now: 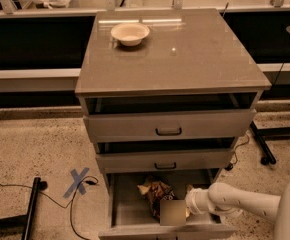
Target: Pick brown chip bag from bottom drawer and place on counter
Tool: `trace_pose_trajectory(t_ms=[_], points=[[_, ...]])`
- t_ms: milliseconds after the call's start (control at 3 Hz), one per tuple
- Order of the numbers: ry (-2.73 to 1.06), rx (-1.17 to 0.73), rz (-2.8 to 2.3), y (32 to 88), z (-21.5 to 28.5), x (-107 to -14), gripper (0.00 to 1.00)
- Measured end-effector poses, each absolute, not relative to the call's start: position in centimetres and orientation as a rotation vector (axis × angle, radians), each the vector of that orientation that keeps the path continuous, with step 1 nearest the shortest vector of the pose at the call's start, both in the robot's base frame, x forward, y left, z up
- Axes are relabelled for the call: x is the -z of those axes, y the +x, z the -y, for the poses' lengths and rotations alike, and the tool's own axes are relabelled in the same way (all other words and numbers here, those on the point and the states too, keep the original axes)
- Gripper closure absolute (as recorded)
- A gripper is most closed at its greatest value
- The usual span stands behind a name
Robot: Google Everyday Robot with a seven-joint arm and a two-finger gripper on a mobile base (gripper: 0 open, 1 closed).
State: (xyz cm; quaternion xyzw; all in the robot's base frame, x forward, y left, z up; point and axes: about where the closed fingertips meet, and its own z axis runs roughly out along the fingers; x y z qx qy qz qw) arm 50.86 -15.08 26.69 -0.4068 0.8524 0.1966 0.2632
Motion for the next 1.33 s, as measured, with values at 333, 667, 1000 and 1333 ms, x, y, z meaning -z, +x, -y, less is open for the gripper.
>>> trace_pose_trajectory(t_ms=[333,667,1000,1333], points=[[-1.11,-0.554,-2.313,51.2,14.0,-24.0,0.0],[-1.085,-0.585,-2.335,51.9,13.2,-20.6,0.0],[-1.066,-0.621,-2.353,52.6,12.1,-17.7,0.14],[-1.086,-0.686,-2.354,52.7,9.8,-16.2,0.45]])
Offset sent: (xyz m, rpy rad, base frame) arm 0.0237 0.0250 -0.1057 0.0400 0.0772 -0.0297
